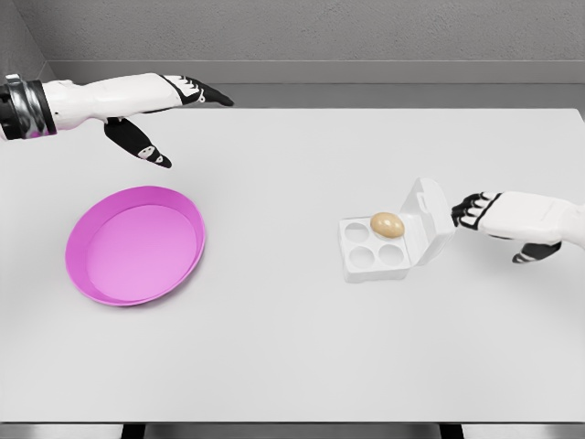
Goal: Pack egg into the box and close the box lid
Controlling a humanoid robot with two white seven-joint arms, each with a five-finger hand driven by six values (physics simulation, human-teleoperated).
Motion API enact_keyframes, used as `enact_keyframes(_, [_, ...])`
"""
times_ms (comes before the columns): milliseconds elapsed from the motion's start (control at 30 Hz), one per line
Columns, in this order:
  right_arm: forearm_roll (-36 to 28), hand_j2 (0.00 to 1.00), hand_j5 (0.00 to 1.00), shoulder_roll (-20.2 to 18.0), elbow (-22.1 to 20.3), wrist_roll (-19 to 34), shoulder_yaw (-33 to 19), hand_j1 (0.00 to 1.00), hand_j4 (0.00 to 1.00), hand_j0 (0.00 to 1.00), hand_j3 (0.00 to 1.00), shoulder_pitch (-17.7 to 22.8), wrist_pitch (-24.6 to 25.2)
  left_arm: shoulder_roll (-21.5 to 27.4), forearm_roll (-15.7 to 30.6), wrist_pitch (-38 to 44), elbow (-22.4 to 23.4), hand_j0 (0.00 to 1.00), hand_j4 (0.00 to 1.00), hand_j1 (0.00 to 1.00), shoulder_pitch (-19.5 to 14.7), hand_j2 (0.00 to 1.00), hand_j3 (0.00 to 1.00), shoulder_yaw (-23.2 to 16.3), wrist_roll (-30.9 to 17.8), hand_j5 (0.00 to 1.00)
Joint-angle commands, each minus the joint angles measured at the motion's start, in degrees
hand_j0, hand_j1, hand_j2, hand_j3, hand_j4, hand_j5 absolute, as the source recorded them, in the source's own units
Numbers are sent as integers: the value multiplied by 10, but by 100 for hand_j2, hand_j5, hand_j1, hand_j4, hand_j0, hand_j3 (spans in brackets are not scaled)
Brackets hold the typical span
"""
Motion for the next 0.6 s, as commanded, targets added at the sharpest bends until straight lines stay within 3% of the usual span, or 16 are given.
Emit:
enact_keyframes(0, [-2, 100, 100, -1, -16, 0, -1, 100, 100, 100, 100, 0, 1, 0, 4, 1, 0, 100, 100, 100, 0, 100, 100, 1, 0, 100])
enact_keyframes(400, [-6, 100, 100, -7, -94, 0, -8, 100, 100, 100, 100, 1, 1, -2, 4, 1, 0, 100, 100, 100, 2, 100, 100, 0, 0, 100])
enact_keyframes(567, [-7, 100, 100, -1, -100, 0, -9, 100, 100, 100, 100, 0, 1, -1, 4, 1, 0, 100, 100, 100, 2, 100, 100, 0, 0, 100])
